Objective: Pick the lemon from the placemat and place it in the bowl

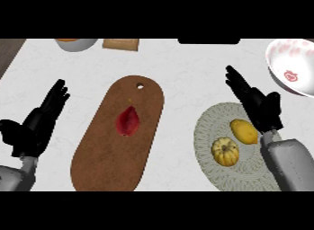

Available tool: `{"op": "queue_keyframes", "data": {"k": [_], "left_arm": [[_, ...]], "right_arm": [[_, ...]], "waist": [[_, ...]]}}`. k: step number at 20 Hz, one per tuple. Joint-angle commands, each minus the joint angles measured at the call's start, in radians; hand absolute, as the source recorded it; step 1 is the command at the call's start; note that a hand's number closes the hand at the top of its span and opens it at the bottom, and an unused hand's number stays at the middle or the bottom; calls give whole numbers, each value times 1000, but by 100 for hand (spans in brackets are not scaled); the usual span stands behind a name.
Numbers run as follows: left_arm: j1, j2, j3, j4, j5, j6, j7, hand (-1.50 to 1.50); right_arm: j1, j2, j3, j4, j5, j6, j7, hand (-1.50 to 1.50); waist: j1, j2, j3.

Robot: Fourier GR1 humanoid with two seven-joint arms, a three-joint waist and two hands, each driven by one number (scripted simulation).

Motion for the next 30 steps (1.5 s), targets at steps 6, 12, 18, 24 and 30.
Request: {"op": "queue_keyframes", "data": {"k": [6,12,18,24,30], "left_arm": [[-33,79,118,25,-40,69,9,0],[36,77,144,11,1,38,12,0],[27,54,162,13,-38,33,31,0],[-1,-30,153,-30,-136,50,90,0],[27,-65,150,-22,-171,55,60,0]], "right_arm": [[-170,-213,-128,-164,-190,405,-329,150],[232,-420,-190,-68,217,116,-485,-150],[497,-477,-276,-182,240,153,-714,-150],[314,-495,-358,-139,212,289,-523,-150],[97,-491,-267,-227,228,340,-244,-150]], "waist": [[15,15,19],[-34,14,15],[-24,15,13],[-5,17,13],[6,17,12]]}}
